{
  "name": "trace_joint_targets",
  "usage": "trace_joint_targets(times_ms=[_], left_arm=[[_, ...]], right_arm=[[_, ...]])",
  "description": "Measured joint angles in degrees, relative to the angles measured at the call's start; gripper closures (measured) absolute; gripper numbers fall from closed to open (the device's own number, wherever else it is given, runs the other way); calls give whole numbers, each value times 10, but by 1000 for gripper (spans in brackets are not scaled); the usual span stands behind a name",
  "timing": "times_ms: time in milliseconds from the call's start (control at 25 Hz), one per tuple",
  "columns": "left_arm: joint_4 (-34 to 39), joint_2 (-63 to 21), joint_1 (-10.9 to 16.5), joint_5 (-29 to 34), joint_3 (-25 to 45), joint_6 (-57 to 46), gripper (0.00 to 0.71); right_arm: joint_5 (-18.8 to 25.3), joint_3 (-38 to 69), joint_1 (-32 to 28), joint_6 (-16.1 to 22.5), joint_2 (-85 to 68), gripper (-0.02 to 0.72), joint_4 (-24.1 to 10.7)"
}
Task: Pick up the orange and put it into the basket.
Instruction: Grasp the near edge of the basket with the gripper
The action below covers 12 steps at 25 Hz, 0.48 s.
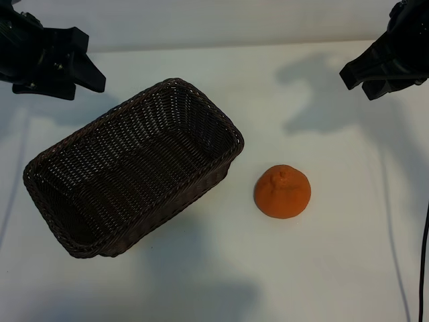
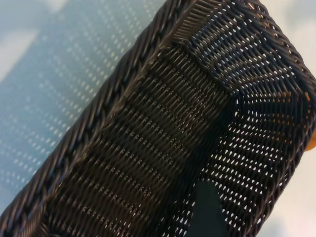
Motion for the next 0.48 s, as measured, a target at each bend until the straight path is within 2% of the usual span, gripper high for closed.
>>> trace_joint_targets(times_ms=[160, 320, 480], left_arm=[[0, 0, 0, -17, 0, 4, 150], [2, 0, 0, -6, 0, -1, 150], [52, 0, 0, 9, 0, -59, 150]], right_arm=[[0, 0, 0, 0, 0, 448, 0], [0, 0, 0, 0, 0, 448, 0], [0, 0, 0, 0, 0, 448, 0]])
